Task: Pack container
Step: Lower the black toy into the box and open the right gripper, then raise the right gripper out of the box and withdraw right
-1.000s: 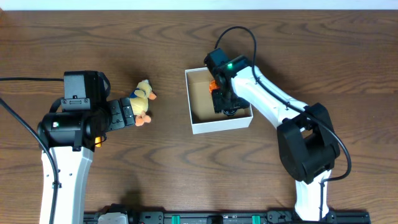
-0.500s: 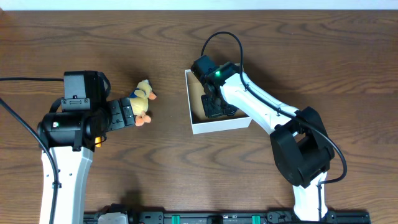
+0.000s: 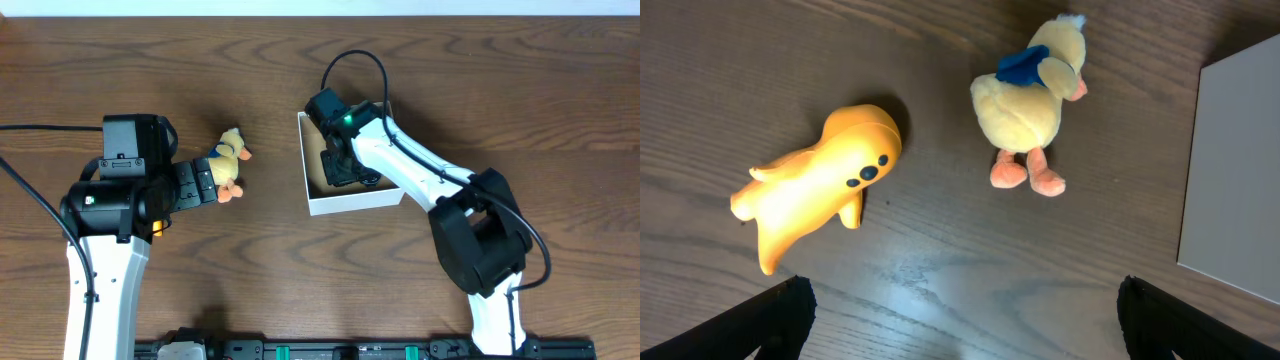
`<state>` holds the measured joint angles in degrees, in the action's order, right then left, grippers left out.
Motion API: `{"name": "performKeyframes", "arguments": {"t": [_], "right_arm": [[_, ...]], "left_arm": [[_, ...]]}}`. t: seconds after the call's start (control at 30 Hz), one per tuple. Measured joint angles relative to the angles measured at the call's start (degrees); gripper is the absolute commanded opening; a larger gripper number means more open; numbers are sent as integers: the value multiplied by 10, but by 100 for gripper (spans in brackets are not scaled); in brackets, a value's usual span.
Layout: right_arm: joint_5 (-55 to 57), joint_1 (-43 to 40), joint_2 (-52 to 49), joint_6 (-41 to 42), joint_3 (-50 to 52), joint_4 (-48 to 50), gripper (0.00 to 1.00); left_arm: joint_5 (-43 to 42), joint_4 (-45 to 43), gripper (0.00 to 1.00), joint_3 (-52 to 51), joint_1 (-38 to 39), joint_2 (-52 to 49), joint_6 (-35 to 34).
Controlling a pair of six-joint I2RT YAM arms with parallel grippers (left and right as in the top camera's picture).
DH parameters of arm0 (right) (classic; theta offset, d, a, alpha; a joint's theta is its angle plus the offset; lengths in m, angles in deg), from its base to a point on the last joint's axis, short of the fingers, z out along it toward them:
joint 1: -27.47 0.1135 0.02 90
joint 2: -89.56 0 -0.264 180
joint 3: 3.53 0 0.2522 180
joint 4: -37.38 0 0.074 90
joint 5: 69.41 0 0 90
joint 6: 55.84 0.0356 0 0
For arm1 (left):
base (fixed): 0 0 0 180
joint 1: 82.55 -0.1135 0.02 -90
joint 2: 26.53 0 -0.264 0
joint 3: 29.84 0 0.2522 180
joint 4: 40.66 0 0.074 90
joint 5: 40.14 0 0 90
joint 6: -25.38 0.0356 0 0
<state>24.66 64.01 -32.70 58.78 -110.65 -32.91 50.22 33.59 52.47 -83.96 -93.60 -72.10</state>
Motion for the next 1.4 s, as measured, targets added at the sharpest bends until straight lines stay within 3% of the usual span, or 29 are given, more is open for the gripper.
{"name": "performKeyframes", "arguments": {"t": [0.63,1.1,1.4], "right_arm": [[21,-61,-13,24,0,2,21],[3,-28,-13,12,-2,-2,22],[42,-17,-2,-5,-117,-92,12]], "left_arm": [[0,0,98,0,0,0,0],[0,0,98,0,0,0,0],[0,0,98,0,0,0,0]]}}
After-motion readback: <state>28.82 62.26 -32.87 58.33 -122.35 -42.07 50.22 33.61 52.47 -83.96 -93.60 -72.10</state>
